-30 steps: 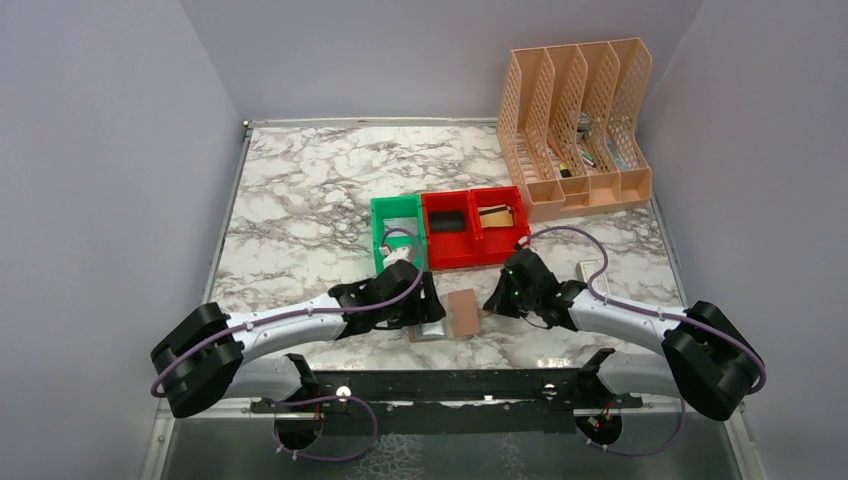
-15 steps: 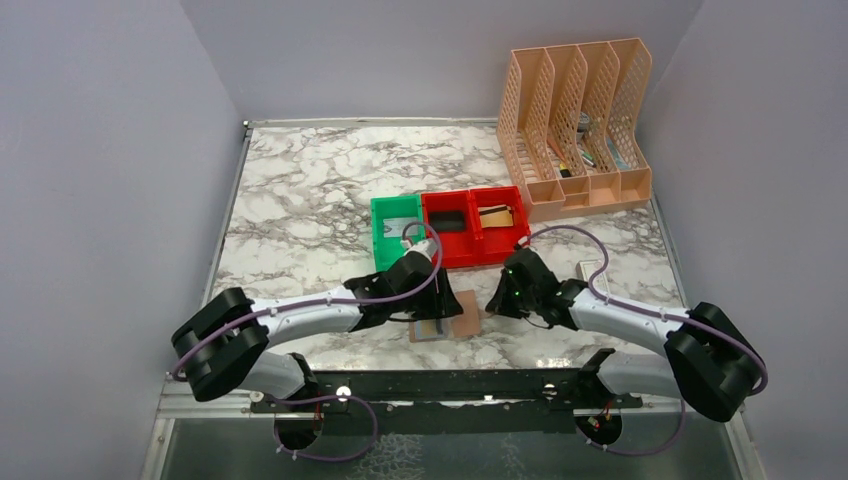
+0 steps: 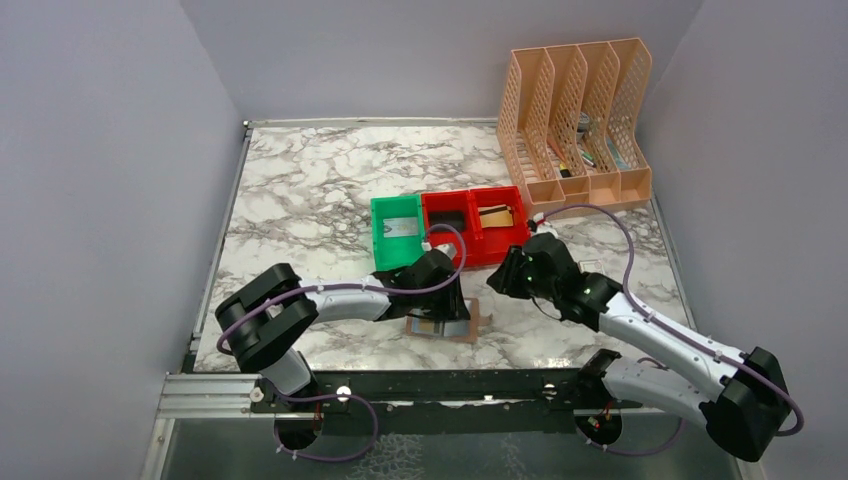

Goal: Take the credit cards out of the card holder

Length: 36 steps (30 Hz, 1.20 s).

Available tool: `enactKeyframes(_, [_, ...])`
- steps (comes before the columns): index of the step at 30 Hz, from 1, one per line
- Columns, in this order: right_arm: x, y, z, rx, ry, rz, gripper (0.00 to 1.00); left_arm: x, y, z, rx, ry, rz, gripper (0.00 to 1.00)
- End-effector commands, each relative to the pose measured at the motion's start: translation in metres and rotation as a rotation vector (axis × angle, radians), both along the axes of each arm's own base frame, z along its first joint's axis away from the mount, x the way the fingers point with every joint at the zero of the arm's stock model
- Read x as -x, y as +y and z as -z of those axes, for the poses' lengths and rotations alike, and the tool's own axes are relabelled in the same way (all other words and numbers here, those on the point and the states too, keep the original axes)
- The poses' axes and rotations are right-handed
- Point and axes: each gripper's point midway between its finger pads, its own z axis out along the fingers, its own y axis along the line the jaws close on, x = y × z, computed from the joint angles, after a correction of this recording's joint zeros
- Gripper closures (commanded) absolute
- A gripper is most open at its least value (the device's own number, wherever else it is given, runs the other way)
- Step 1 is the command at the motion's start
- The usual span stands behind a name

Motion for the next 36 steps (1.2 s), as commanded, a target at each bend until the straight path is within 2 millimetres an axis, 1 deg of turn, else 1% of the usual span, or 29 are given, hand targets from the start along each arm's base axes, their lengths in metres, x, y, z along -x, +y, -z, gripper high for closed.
enactKeyframes(1, [0.0,0.014,-0.015,-0.029,-0.006,-0.062,0.74,0.009,-0.005,0.001,-0.008,0.013,0.049,0.67])
enactKeyframes(4, [0.003,0.028,-0.018,-0.083,0.015,-0.111,0.81,0.011,-0.005,0.002,-0.012,0.014,0.054,0.71])
enactKeyframes(8, [0.009,0.049,-0.012,-0.141,0.04,-0.209,0.87,0.015,0.001,0.005,-0.03,0.02,0.049,0.74])
enactKeyframes(12, [0.019,0.067,0.001,-0.172,0.103,-0.324,0.89,0.016,0.005,0.001,-0.025,0.011,0.044,0.74])
enactKeyframes(14, [0.023,0.078,0.006,-0.192,0.127,-0.391,0.93,0.017,0.007,0.0,-0.028,0.007,0.05,0.74])
enactKeyframes(18, [0.027,0.086,0.03,-0.173,0.227,-0.422,0.97,0.016,0.012,-0.001,-0.066,-0.005,0.063,0.74])
enactKeyframes(20, [0.033,0.085,0.048,-0.149,0.281,-0.438,0.97,0.017,0.012,-0.004,-0.067,-0.012,0.071,0.74])
enactKeyframes(22, [0.036,0.075,0.072,-0.09,0.343,-0.397,0.99,0.017,0.014,-0.007,-0.063,-0.017,0.068,0.74])
enactKeyframes(24, [0.038,0.063,0.092,-0.032,0.373,-0.348,0.99,0.016,0.023,-0.009,-0.082,-0.037,0.045,0.73])
enactKeyframes(26, [0.041,0.057,0.103,-0.009,0.386,-0.332,0.99,0.01,0.038,-0.011,-0.136,-0.072,0.009,0.73])
enactKeyframes(28, [0.044,0.056,0.105,-0.018,0.386,-0.339,0.98,0.003,0.054,-0.016,-0.199,-0.113,-0.025,0.71])
enactKeyframes(32, [0.041,0.057,0.101,-0.023,0.363,-0.347,0.96,-0.01,0.078,-0.026,-0.267,-0.174,-0.072,0.6])
enactKeyframes(34, [0.038,0.058,0.098,-0.016,0.35,-0.353,0.95,-0.017,0.089,-0.025,-0.296,-0.183,-0.093,0.57])
enactKeyframes(36, [0.034,0.061,0.094,-0.014,0.334,-0.361,0.95,-0.021,0.095,-0.021,-0.317,-0.177,-0.103,0.56])
